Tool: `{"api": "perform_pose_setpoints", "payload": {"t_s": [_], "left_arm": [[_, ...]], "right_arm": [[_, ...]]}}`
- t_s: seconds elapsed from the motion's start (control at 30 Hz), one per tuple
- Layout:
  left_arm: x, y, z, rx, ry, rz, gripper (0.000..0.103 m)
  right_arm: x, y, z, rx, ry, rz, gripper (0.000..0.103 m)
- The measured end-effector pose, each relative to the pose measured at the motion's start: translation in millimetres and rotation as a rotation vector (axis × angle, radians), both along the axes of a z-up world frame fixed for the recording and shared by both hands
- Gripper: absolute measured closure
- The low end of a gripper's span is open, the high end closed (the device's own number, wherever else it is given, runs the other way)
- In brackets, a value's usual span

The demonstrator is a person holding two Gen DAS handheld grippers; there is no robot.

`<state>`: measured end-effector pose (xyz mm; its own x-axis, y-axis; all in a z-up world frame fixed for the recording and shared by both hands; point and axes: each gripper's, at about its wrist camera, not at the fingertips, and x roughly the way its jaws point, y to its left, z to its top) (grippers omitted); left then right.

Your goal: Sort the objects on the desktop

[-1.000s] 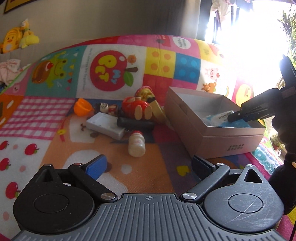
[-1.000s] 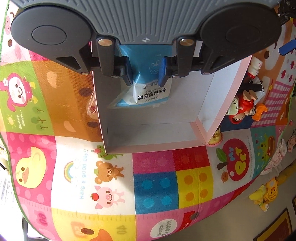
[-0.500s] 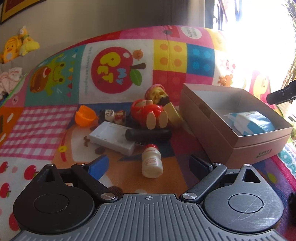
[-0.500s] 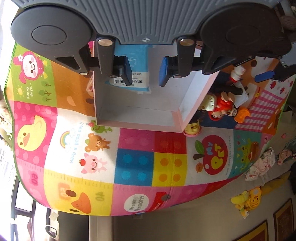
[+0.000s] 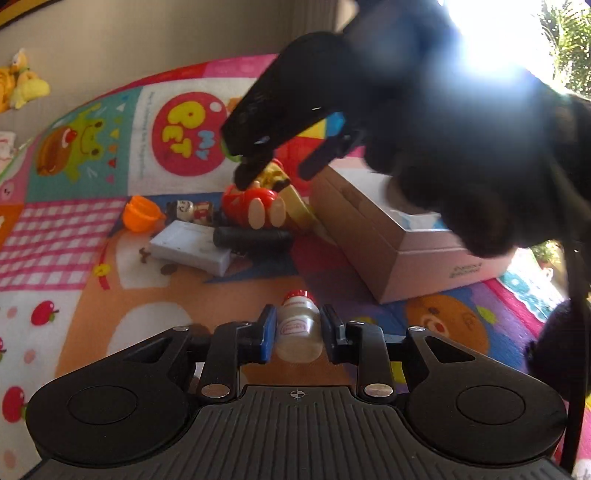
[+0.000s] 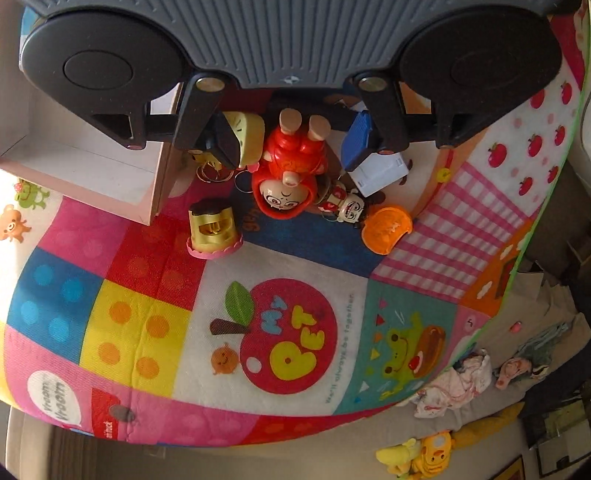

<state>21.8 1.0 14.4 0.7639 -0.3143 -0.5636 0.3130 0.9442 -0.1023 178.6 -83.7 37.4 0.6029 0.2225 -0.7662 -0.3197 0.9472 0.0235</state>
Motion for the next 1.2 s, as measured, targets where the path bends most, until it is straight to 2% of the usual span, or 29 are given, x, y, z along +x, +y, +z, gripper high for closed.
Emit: {"api": "perform_pose_setpoints", "payload": {"t_s": [0.03, 0.1, 0.17, 0.23, 0.27, 0.33, 0.47, 0.57, 0.7, 0.77, 0.83, 0.9, 0.93, 0.97, 1.0, 1.03, 1.07, 1.2], "left_arm": [[-5.5, 1.2, -1.8, -0.004, 0.002, -0.006, 0.07], [-11.6, 4.9, -6.1, -0.018, 0.012, -0.001, 0.054], [-13.3, 11.1, -7.9, -0.044, 0.017, 0.007, 0.05], [-14.4, 14.3, -7.4, -0.069, 0.016, 0.009, 0.044], [-13.9, 14.4, -7.8, -0.074, 0.018, 0.011, 0.038], [-15.4, 12.5, -8.0, -0.072, 0.018, 0.0, 0.034], [-18.6, 7.4, -6.4, -0.044, -0.005, -0.01, 0.022], [-20.8, 5.0, -5.9, -0.03, -0.014, -0.005, 0.017], [-21.2, 7.3, -6.4, -0.037, -0.014, 0.012, 0.012], [-20.0, 9.9, -6.5, -0.049, -0.006, 0.027, 0.012], [-19.7, 11.5, -6.4, -0.058, -0.004, 0.034, 0.011], [-20.0, 11.7, -6.3, -0.061, -0.004, 0.031, 0.009], [-20.5, 11.1, -6.4, -0.058, -0.006, 0.028, 0.009], [-20.9, 10.3, -6.3, -0.055, -0.008, 0.024, 0.009], [-21.4, 9.4, -6.1, -0.052, -0.011, 0.02, 0.009], [-21.7, 8.6, -6.0, -0.048, -0.015, 0.017, 0.009], [-22.3, 7.3, -6.0, -0.045, -0.016, 0.016, 0.008], [-22.0, 7.4, -6.2, -0.045, -0.014, 0.018, 0.008]], "right_arm": [[6.3, 2.9, -7.0, -0.012, -0.001, -0.027, 0.04], [11.0, 5.5, -16.0, -0.019, -0.014, -0.054, 0.038], [4.8, 4.1, -14.6, -0.007, -0.021, -0.068, 0.038], [-9.6, 1.1, -8.4, 0.03, -0.039, -0.04, 0.038], [-18.5, 0.5, -5.5, 0.032, -0.055, -0.023, 0.038], [-38.1, 3.5, 0.0, 0.013, -0.085, 0.012, 0.037], [-57.6, 10.6, -1.9, 0.016, -0.035, 0.037, 0.026], [-56.4, 23.6, -11.9, -0.03, 0.0, 0.033, 0.025], [-37.1, 33.9, -32.0, -0.107, 0.015, 0.027, 0.016], [-25.8, 32.0, -41.2, -0.097, 0.045, 0.025, 0.016], [-18.4, 27.3, -44.9, -0.043, 0.069, 0.022, 0.016], [-15.1, 24.1, -45.0, -0.009, 0.075, 0.024, 0.019], [-16.1, 23.7, -44.1, -0.004, 0.073, 0.036, 0.025], [-18.2, 23.2, -42.5, 0.004, 0.077, 0.055, 0.035], [-21.3, 22.5, -39.9, 0.007, 0.078, 0.068, 0.04], [-25.0, 22.1, -37.1, 0.002, 0.08, 0.08, 0.055], [-28.4, 22.6, -35.2, -0.017, 0.098, 0.095, 0.078], [-51.7, 10.4, -31.5, -0.024, 0.154, 0.141, 0.081]]}}
